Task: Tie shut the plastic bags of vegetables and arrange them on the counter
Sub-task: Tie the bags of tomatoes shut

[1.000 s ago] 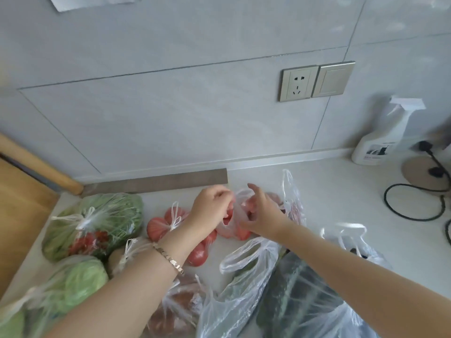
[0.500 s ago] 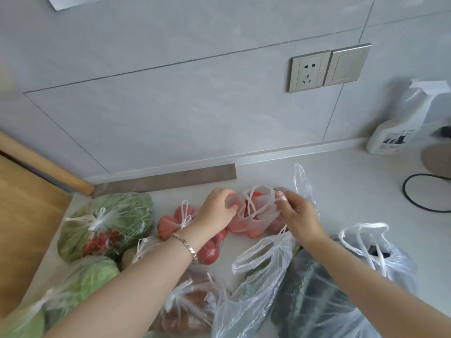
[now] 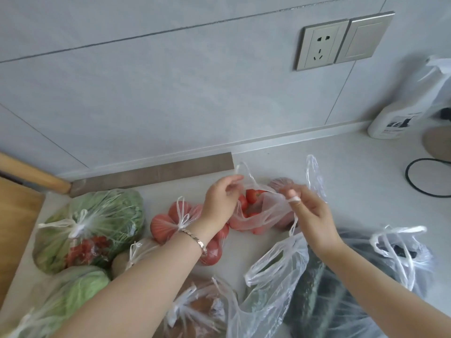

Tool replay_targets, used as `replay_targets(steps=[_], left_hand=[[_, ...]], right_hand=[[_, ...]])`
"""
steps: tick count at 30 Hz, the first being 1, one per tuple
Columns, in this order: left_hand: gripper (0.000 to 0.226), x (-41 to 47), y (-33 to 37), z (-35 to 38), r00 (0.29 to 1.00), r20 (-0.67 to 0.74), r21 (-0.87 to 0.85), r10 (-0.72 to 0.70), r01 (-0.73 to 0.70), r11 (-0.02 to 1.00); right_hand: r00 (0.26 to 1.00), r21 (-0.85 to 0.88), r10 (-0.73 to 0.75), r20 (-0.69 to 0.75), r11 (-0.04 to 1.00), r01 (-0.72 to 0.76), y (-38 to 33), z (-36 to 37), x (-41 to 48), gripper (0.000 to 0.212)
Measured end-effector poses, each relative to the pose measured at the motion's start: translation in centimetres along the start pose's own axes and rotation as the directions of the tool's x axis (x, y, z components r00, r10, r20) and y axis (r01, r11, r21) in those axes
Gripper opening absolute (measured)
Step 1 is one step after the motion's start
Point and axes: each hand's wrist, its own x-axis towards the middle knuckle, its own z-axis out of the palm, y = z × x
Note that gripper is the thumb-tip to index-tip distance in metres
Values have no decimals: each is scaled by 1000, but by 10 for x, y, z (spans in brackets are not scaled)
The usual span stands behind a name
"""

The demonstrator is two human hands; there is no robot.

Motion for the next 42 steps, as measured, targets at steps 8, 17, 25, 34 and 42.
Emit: replay_targets(steps=[8, 17, 25, 34, 42], left_hand=[[20, 17, 3, -56, 983, -152, 367, -101, 151, 918], [30, -12, 52, -57, 961, 181, -314, -209, 258, 914], [20, -75, 58, -41, 960, 225, -460, -166, 255, 850], [27, -107, 34, -39, 975, 135, -197, -174, 199, 960], [25, -106, 8, -28, 924, 65, -502, -377, 357, 788]], right_hand=[[954, 540, 294, 61, 794, -279, -10, 15, 35, 23], [992, 283, 93, -83, 957, -66, -20, 5, 32, 24], [993, 139, 110, 52, 983, -117, -44, -4, 17, 20], [925, 23, 318, 207, 944, -330, -23, 29, -4, 28], [918, -28, 370, 140, 929, -370, 8, 39, -18, 18]])
